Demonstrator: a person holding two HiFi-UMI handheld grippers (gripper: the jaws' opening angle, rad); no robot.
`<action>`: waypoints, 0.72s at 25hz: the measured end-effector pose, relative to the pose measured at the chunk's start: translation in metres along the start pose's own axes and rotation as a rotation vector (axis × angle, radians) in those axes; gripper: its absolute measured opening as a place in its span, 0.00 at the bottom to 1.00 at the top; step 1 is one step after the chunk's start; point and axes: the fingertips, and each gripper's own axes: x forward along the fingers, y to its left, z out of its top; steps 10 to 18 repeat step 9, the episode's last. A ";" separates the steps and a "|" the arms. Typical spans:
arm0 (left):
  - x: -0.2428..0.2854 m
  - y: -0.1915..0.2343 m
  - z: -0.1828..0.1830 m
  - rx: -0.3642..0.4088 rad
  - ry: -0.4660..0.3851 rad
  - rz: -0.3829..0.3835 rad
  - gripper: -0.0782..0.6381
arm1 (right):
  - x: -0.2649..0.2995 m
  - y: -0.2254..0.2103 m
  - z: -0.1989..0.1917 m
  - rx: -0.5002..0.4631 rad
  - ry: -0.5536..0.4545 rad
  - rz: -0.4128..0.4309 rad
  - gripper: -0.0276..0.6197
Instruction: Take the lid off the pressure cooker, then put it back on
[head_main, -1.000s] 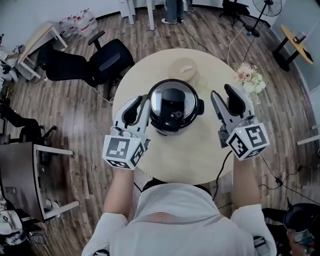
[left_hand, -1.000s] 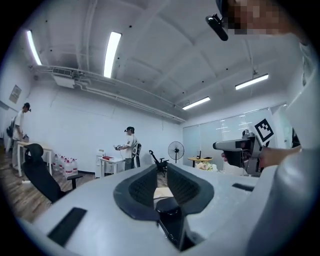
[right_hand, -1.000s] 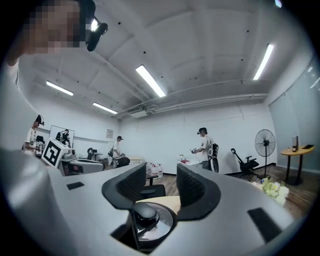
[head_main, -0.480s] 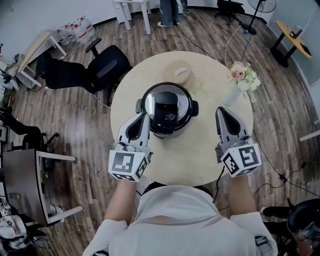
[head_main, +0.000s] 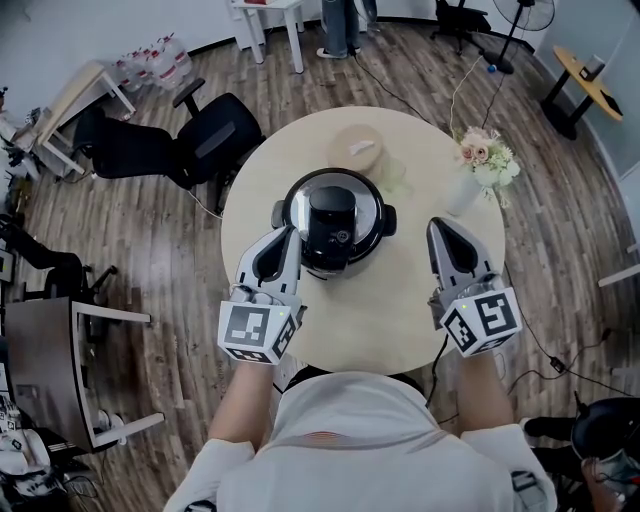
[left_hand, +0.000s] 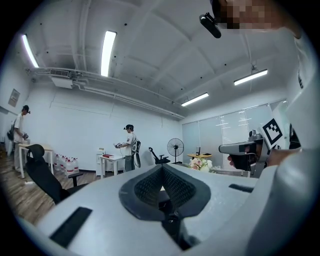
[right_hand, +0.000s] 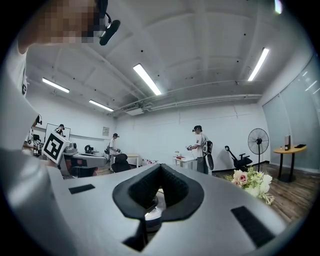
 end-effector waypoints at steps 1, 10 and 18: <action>0.000 -0.001 0.000 0.001 -0.001 -0.001 0.12 | 0.000 0.001 -0.001 0.000 0.003 0.003 0.05; -0.007 0.007 0.002 0.000 -0.009 0.001 0.12 | 0.002 0.011 -0.003 -0.002 0.016 0.001 0.05; -0.007 0.007 0.002 0.000 -0.009 0.001 0.12 | 0.002 0.011 -0.003 -0.002 0.016 0.001 0.05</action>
